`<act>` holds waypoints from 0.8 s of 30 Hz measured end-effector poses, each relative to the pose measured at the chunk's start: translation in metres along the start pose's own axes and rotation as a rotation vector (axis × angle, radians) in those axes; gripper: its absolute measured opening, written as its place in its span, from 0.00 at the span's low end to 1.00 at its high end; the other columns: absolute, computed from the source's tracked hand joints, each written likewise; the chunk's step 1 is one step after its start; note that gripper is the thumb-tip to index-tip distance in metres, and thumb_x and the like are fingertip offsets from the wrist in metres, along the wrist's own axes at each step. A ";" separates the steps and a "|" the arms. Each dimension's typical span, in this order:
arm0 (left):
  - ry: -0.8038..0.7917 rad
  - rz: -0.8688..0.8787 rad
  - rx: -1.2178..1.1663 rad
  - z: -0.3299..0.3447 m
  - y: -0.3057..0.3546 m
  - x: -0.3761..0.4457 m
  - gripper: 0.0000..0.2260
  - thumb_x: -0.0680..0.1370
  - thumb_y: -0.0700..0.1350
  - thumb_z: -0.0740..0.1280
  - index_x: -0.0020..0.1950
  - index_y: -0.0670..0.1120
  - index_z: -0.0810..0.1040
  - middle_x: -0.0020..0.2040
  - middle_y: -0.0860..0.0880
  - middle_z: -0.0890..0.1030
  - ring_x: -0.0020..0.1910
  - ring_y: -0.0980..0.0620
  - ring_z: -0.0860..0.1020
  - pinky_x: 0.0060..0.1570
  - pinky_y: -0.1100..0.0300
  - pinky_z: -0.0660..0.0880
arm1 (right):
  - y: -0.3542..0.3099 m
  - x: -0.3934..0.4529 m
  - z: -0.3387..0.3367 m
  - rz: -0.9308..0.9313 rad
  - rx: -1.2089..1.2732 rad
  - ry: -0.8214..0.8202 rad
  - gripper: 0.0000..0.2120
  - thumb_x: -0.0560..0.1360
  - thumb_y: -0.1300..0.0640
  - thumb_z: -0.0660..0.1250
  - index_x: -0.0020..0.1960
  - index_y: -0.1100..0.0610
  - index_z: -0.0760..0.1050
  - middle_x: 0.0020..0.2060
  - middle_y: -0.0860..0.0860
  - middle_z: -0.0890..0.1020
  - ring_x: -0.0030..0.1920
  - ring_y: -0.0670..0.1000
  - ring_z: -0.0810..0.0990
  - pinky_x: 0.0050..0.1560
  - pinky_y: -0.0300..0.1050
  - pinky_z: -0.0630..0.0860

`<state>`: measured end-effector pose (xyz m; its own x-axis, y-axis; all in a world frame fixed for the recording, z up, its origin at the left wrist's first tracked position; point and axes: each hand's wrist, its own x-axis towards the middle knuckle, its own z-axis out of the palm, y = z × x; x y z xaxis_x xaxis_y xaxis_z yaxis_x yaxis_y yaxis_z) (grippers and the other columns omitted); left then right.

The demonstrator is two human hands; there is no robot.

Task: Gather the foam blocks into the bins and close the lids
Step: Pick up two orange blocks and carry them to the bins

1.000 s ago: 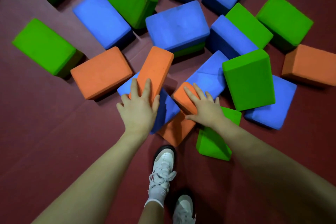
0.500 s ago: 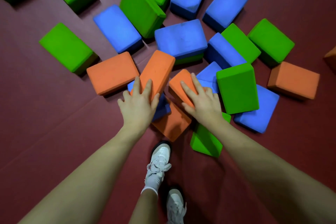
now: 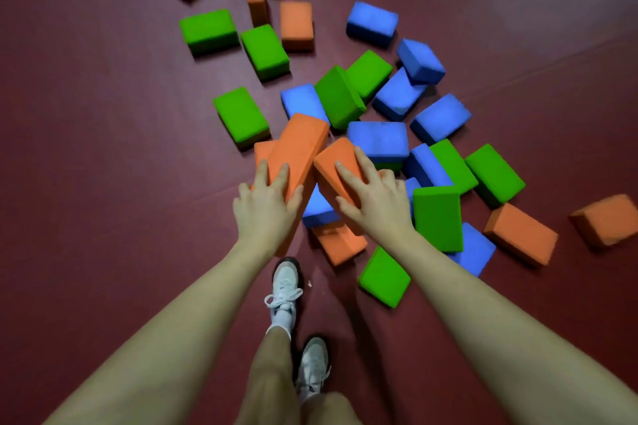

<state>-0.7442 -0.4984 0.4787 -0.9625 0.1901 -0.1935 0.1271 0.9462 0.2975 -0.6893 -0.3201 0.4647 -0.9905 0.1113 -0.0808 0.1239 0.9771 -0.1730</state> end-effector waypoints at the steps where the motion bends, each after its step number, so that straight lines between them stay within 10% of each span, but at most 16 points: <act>1: 0.003 -0.029 -0.005 -0.015 -0.008 -0.011 0.24 0.79 0.58 0.60 0.74 0.54 0.66 0.76 0.47 0.61 0.61 0.36 0.69 0.56 0.47 0.69 | -0.015 -0.004 -0.009 -0.030 0.005 0.003 0.30 0.67 0.46 0.74 0.68 0.46 0.73 0.70 0.55 0.71 0.41 0.62 0.77 0.37 0.51 0.73; 24: 0.349 -0.875 -0.076 -0.269 -0.452 -0.281 0.24 0.79 0.61 0.58 0.74 0.57 0.65 0.77 0.50 0.59 0.64 0.38 0.68 0.60 0.49 0.68 | -0.598 -0.069 -0.061 -0.886 0.063 -0.163 0.28 0.73 0.38 0.56 0.70 0.44 0.70 0.75 0.53 0.63 0.51 0.66 0.76 0.48 0.54 0.71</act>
<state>-0.5958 -1.0501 0.6497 -0.7277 -0.6800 -0.0896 -0.6782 0.6939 0.2420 -0.6981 -0.9006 0.6340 -0.7041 -0.7095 -0.0298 -0.6728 0.6800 -0.2913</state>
